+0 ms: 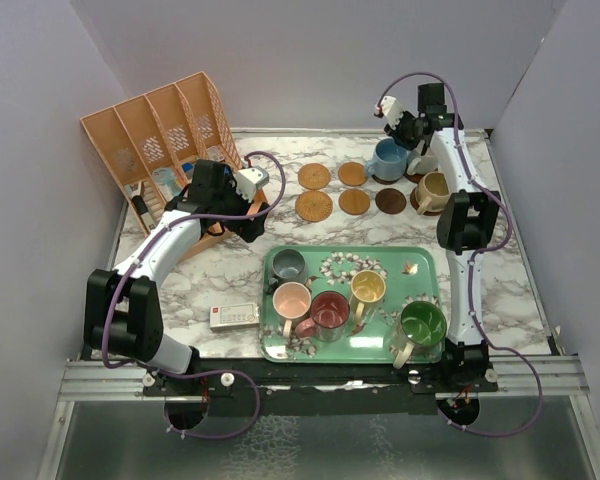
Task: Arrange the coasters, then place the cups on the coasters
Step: Place the cup on the coaster.
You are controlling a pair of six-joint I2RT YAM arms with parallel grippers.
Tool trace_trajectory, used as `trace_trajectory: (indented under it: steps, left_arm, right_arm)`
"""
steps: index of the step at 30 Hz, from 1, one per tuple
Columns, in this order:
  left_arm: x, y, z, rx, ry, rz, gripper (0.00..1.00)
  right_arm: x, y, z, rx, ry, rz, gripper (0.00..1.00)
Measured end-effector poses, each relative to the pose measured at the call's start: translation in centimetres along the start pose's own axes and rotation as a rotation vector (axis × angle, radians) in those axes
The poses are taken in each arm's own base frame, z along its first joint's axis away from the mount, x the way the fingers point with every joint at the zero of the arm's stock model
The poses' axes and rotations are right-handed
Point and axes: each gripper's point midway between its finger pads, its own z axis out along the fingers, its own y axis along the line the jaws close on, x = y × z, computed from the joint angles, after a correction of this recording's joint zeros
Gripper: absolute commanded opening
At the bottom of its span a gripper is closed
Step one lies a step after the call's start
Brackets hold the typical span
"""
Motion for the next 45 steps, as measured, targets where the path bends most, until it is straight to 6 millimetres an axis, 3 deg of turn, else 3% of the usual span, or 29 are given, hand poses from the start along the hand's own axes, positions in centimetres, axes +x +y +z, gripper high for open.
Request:
trace_trajectory:
  steps: [9, 19, 24, 31, 39, 45]
  left_arm:
    - [0.1, 0.0, 0.1, 0.001, 0.002, -0.001, 0.99]
    - [0.2, 0.0, 0.2, 0.002, 0.005, -0.002, 0.99]
    - [0.1, 0.0, 0.2, 0.003, 0.004, -0.002, 0.99]
    - [0.0, -0.2, 0.2, 0.013, -0.003, -0.002, 0.99]
    - [0.0, -0.4, 0.0, 0.019, -0.013, 0.000, 0.99]
    - [-0.1, -0.5, -0.1, 0.019, -0.019, 0.001, 0.99]
  right_arm:
    - [-0.6, -0.9, 0.1, 0.036, -0.022, -0.014, 0.19]
    - [-0.7, -0.8, -0.1, 0.041, -0.027, 0.042, 0.26]
    - [-1.3, -0.2, -1.6, 0.038, -0.032, 0.125, 0.31]
    - [-4.0, -0.3, -4.7, 0.069, -0.075, 0.288, 0.35]
    - [-5.0, 2.4, -3.8, 0.034, -0.064, 0.483, 0.50]
    - [-6.2, 4.2, -2.5, 0.046, -0.042, 0.558, 0.50]
